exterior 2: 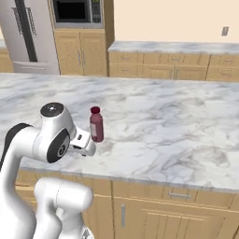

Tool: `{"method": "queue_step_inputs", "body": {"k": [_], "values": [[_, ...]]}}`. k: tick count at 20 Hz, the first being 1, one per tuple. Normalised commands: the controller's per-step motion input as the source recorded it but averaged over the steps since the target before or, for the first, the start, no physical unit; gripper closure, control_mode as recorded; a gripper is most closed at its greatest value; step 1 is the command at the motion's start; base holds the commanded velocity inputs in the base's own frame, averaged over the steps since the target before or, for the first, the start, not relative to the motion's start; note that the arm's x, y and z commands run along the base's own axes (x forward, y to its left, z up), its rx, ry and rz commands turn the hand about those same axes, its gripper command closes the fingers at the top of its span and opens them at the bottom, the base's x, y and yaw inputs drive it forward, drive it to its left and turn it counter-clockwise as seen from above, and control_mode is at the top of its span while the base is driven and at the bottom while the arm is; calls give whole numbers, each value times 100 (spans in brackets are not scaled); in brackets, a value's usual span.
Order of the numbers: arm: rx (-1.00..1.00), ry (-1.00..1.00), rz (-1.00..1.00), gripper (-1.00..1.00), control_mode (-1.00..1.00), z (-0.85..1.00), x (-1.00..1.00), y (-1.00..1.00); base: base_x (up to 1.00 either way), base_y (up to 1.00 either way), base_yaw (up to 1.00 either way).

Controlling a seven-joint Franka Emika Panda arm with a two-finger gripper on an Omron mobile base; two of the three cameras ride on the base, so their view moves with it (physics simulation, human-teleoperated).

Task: Move the drinks to the dining counter.

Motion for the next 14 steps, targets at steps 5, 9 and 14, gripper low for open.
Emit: {"method": "queue_step_inputs", "body": {"k": [5, 9, 14], "values": [[0, 0, 0, -100, 100, 0, 0, 0, -49, -97, -45], [0, 0, 0, -100, 100, 0, 0, 0, -34, -96, -47], [0, 0, 0, -100, 100, 0, 0, 0, -14, -100, -46]]}}
